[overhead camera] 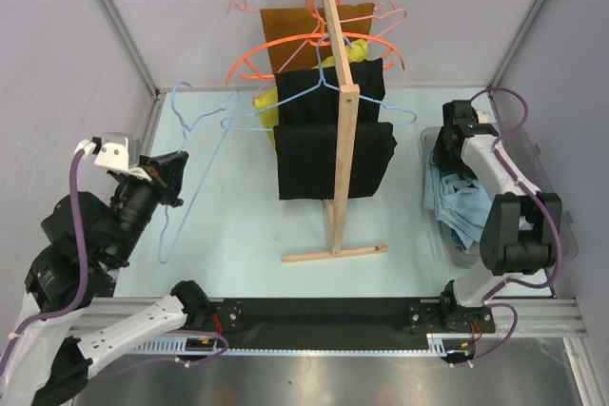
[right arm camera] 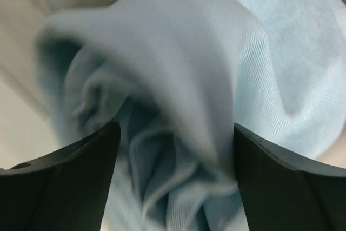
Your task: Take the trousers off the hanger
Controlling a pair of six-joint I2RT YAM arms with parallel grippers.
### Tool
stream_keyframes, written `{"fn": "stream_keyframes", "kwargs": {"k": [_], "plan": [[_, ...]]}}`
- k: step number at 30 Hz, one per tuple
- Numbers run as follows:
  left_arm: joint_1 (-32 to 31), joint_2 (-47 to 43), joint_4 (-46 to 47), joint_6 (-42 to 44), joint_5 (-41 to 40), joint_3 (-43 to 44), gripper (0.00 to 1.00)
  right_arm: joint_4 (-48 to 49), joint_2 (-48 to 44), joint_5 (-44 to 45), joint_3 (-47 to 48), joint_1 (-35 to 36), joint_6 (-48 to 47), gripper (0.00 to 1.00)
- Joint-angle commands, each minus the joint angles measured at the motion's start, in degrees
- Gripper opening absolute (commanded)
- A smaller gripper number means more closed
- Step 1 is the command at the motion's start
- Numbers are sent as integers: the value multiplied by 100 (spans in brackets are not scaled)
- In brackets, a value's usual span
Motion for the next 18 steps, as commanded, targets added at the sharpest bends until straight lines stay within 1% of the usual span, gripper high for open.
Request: {"fn": "stream_keyframes", "kwargs": {"k": [1,2,3,4,5,9,14,18], "plan": [[-514,-335,94,496,-998,57,0,-899,-887,-37,406,245,242,88],[-603,-354,121,523,-1068,48,0,-1013,-1018,33,467,272,286,94],[-699,-380,130,523,-1130,48,0,-1145,-1272,51,459,307,365,95],[-874,-415,121,523,-1200,48,0,-1216,-1414,43,433,325,418,100],[-937,-433,104,637,-1192,74,0,-1304,-1554,25,346,333,444,100],[-1043,-459,-37,576,-1060,153,0,-1594,-2126,-1,39,386,559,100],[-1043,-547,-467,76,-1043,215,0,-1901,-2829,-352,-341,395,489,100],[-1043,-618,-853,-206,-1165,206,0,-1990,-3032,-659,-402,465,313,100]]}}
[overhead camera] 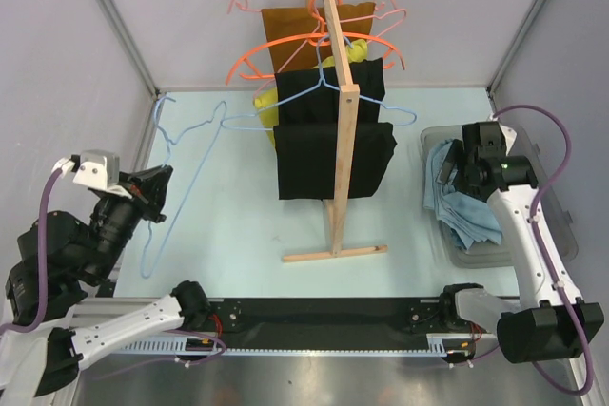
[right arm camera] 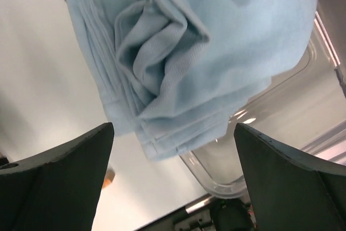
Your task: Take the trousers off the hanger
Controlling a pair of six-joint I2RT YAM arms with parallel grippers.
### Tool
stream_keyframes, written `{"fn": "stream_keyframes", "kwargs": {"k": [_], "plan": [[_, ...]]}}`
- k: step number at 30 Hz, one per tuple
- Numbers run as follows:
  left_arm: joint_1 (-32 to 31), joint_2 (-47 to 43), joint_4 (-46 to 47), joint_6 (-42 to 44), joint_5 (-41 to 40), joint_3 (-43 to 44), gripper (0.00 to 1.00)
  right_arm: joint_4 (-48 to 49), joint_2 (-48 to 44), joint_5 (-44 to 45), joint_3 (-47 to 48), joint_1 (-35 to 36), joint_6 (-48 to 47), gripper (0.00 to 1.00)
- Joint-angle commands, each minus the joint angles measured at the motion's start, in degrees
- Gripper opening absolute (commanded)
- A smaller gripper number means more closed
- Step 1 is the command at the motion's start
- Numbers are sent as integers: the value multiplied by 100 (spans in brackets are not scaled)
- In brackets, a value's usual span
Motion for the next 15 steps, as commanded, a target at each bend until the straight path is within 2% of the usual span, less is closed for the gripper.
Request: {"fn": "stream_keyframes", "kwargs": {"k": [1,5,10,15], "plan": [[-44,-69,-454,-372,-248,193,0,-239,-176,-644,-44,122,-159,100],[-44,19,-885,-478,-538,254,0,-353,17,-936,9,499,-326,99],[-44,89,-1289,-776,-766,228,0,-503,-140,-920,-166,1534,-195,99],[-44,247,-1474,-1128,-390,298,0,-319,-605,-1199,-491,2248,51,99]]}}
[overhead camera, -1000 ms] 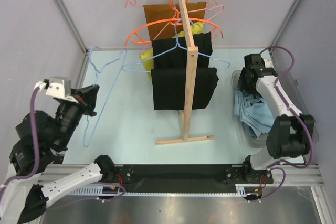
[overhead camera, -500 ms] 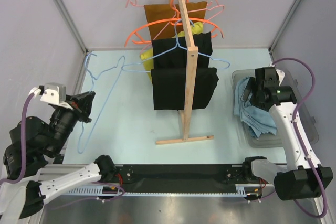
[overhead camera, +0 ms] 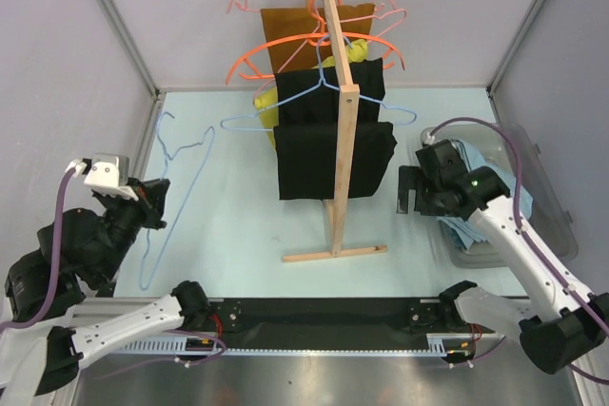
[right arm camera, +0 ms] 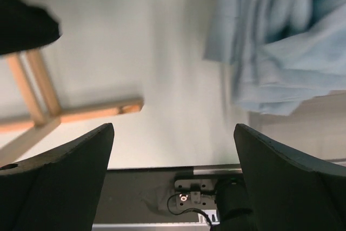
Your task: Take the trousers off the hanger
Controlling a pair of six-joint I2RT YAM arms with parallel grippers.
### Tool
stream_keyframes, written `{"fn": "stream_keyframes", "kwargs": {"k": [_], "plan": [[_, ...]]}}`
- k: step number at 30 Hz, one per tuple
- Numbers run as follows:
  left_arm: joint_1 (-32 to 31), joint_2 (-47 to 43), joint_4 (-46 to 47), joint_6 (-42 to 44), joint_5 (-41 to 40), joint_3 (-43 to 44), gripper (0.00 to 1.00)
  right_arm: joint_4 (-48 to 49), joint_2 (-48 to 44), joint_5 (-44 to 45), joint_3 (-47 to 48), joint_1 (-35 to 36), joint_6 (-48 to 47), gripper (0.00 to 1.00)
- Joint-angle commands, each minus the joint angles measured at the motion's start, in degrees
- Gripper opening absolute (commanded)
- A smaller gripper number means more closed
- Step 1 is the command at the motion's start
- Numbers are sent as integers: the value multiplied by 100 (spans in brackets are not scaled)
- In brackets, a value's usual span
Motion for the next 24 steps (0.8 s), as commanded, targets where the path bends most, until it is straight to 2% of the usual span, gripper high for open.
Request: {"fn": "stream_keyframes", "kwargs": {"k": [1,7,14,19,24], "plan": [[-40,249,-246,-500,358,222,0,38,-577,-450,-177,474,272,98],[-40,373,-1019,-1134,860,582,0,91,-895,-749,-11,940,475,97],[-40,118,-1977,-1775,1765,723,0,-49,-1080,-1207,454,1002,36,97],[-40,74,-1934,-1908,2653,538,0,-33,-1193,-1426,491,993,-97,96],[-40,74,-1075,-1723,3355,337,0,371,-1361,-2094,201,993,-237,96]]}}
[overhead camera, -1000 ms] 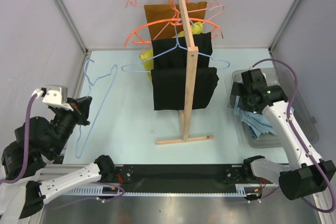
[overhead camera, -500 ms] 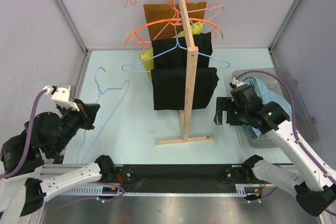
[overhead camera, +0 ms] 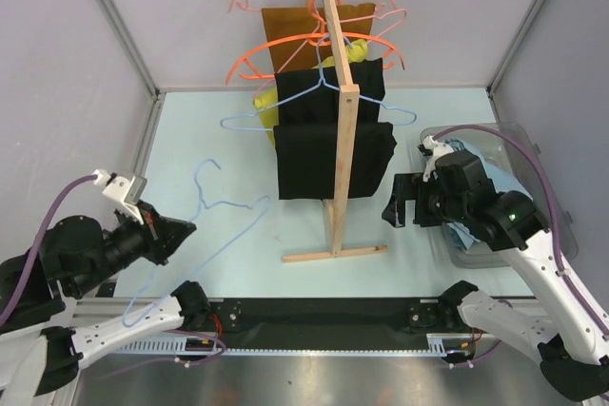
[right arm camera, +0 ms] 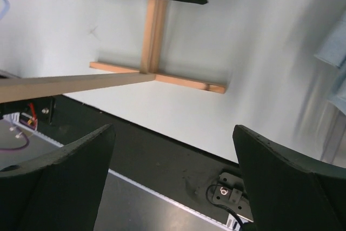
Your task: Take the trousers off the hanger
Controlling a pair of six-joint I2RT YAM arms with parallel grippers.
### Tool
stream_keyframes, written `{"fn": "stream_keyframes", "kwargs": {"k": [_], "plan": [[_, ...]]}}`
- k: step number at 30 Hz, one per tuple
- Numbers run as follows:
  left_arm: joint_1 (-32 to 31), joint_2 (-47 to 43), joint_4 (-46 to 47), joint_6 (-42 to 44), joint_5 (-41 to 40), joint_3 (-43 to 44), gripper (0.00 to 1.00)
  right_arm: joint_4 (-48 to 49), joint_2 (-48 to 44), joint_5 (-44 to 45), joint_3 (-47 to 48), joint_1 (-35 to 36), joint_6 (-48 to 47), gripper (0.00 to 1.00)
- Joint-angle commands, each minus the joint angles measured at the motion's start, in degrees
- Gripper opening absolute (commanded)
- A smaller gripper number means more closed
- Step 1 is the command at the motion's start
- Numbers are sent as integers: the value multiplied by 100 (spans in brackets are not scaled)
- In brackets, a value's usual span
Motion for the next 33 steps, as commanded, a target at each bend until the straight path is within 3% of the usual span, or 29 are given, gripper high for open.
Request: {"fn": "stream_keyframes", "kwargs": {"k": [1,9,15,19,27,33], "plan": [[-27,28,990,-47,1146,-267,0,444,-167,-694,-114,27,-276,96],[-27,37,2608,-126,1456,-1339,0,927,140,-1080,17,19,-400,92],[-27,457,3320,234,1685,-1410,0,1191,342,-1291,211,-130,-479,91],[43,888,3592,419,1904,-1270,0,1323,632,-1905,281,-701,-584,87],[1291,1320,4349,428,4160,-1340,0,2052,843,-3242,343,-1080,-1050,84],[1670,1548,4893,445,5015,-1401,0,2720,940,-3902,360,-914,-1076,76]]}}
